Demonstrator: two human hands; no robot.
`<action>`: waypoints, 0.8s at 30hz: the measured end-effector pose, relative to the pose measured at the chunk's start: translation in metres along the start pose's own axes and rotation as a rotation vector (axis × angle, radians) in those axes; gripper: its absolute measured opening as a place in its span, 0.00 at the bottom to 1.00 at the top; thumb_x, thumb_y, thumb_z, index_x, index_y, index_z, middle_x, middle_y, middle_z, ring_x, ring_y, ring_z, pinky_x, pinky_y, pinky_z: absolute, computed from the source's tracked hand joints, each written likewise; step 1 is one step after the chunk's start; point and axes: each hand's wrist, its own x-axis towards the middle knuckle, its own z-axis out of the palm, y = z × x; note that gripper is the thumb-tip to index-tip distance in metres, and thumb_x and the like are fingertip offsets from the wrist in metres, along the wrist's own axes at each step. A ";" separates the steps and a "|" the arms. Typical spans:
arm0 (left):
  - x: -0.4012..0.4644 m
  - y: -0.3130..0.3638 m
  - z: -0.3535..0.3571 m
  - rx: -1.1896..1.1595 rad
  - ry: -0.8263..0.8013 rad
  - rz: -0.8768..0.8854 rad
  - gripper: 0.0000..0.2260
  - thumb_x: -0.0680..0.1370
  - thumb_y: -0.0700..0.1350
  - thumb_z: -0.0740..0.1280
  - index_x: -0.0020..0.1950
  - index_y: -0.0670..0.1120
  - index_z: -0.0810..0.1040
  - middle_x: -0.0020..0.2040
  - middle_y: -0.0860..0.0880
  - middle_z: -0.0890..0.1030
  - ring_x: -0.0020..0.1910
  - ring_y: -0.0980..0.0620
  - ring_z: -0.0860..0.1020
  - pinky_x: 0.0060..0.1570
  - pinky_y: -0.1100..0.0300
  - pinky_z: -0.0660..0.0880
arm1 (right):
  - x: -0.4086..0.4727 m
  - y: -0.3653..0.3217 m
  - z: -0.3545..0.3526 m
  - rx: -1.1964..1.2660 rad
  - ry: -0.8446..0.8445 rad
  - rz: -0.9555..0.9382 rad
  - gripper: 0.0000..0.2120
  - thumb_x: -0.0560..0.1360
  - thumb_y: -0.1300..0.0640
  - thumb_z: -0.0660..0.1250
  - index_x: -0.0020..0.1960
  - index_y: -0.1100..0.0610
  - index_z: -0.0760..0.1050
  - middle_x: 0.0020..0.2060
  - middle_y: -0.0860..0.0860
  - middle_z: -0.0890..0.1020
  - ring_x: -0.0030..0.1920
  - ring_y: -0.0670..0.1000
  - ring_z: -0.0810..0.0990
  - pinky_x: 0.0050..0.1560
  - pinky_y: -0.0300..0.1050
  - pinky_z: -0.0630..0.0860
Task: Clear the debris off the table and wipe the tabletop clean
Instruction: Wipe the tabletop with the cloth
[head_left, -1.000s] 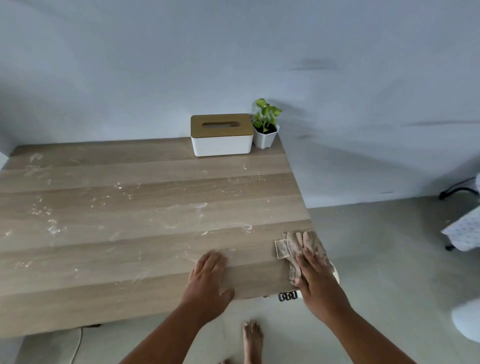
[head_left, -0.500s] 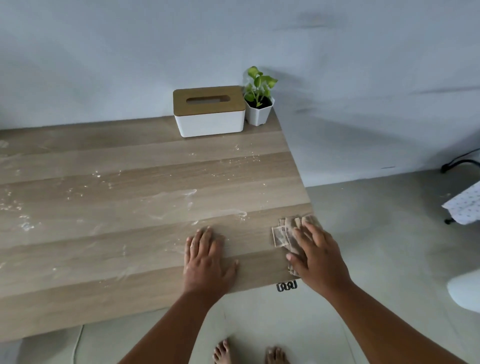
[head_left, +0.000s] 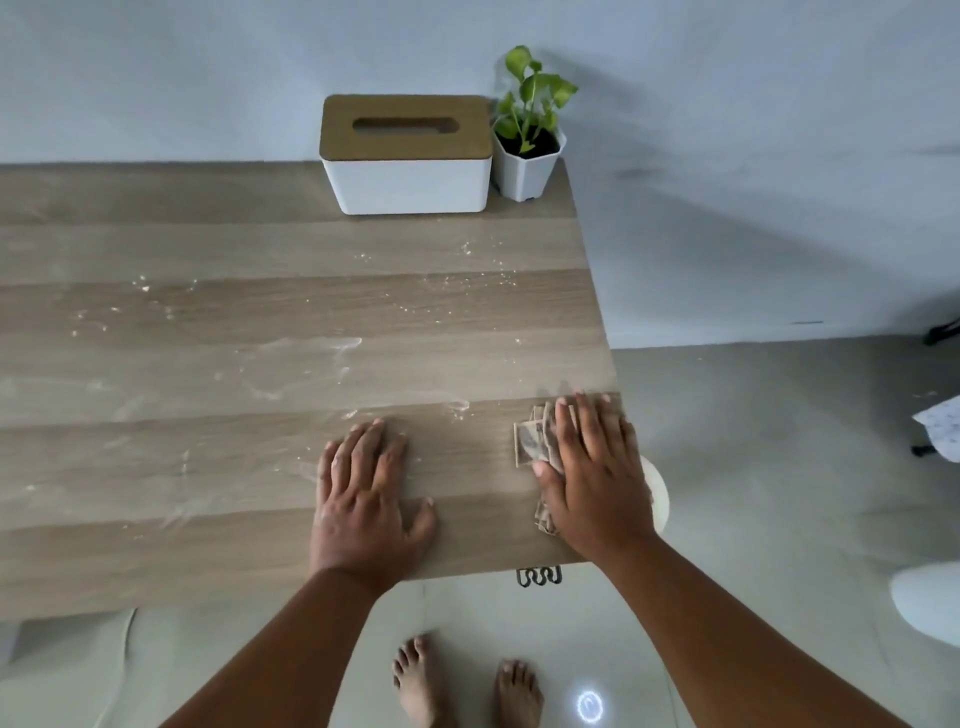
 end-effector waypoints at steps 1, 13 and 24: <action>0.000 -0.001 0.001 0.004 0.013 0.001 0.36 0.71 0.61 0.64 0.76 0.45 0.72 0.78 0.42 0.69 0.79 0.40 0.63 0.81 0.40 0.52 | 0.005 0.001 0.000 -0.007 -0.006 -0.006 0.35 0.81 0.40 0.58 0.83 0.57 0.60 0.82 0.60 0.59 0.82 0.67 0.55 0.78 0.67 0.58; 0.002 -0.003 0.007 0.057 0.042 -0.008 0.36 0.71 0.62 0.65 0.75 0.45 0.73 0.77 0.43 0.70 0.79 0.40 0.64 0.79 0.37 0.56 | 0.097 0.002 0.004 -0.012 -0.082 0.046 0.35 0.81 0.37 0.51 0.83 0.55 0.59 0.84 0.55 0.55 0.83 0.64 0.51 0.80 0.65 0.53; 0.004 -0.005 0.006 0.045 0.018 -0.031 0.36 0.71 0.63 0.67 0.75 0.47 0.72 0.78 0.44 0.69 0.80 0.41 0.63 0.79 0.38 0.56 | 0.085 -0.050 0.008 0.153 -0.047 -0.127 0.36 0.84 0.43 0.56 0.84 0.60 0.49 0.83 0.62 0.51 0.84 0.64 0.48 0.82 0.62 0.53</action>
